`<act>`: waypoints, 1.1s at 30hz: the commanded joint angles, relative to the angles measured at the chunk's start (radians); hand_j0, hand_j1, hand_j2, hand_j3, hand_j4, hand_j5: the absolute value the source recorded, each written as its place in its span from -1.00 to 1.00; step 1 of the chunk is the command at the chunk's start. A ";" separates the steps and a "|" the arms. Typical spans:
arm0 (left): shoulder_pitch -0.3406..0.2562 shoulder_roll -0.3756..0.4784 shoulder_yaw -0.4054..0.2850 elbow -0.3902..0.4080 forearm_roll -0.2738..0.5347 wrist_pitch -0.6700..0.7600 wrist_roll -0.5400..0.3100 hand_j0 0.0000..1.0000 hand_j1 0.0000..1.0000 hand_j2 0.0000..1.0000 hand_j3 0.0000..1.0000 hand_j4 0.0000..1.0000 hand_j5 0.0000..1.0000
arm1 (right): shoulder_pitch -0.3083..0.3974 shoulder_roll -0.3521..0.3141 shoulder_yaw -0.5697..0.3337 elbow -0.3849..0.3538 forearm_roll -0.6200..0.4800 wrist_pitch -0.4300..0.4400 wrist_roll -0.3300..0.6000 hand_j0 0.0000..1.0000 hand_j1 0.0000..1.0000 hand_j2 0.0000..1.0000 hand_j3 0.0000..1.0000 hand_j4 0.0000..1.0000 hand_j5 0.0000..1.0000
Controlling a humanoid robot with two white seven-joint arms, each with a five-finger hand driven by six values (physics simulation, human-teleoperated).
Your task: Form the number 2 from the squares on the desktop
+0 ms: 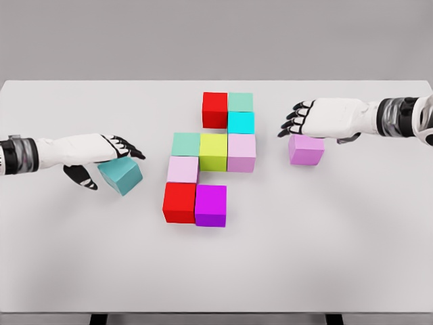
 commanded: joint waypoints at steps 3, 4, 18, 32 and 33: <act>-0.002 -0.029 0.000 0.002 -0.027 0.013 0.000 0.99 0.99 0.99 0.99 0.99 0.99 | -0.005 0.007 -0.001 0.034 0.032 0.002 0.000 1.00 1.00 1.00 1.00 1.00 1.00; -0.002 -0.031 0.000 0.002 -0.027 0.013 0.000 0.98 0.98 0.98 0.98 0.98 0.98 | -0.005 0.007 0.000 0.035 0.045 0.002 0.000 1.00 1.00 1.00 1.00 1.00 1.00; 0.000 -0.029 -0.020 0.000 -0.028 0.024 0.000 0.53 0.53 0.53 0.53 0.53 0.53 | -0.028 0.068 0.037 0.129 0.078 0.002 0.000 1.00 1.00 1.00 1.00 1.00 1.00; -0.018 -0.029 -0.023 -0.001 -0.016 0.019 0.002 0.02 0.02 0.02 0.02 0.02 0.02 | -0.028 0.079 0.072 0.127 0.078 0.002 0.000 1.00 1.00 1.00 1.00 1.00 1.00; -0.018 -0.029 -0.024 -0.001 -0.016 0.019 0.002 0.02 0.02 0.02 0.02 0.02 0.02 | -0.028 0.079 0.072 0.129 0.080 0.002 0.000 1.00 1.00 1.00 1.00 1.00 1.00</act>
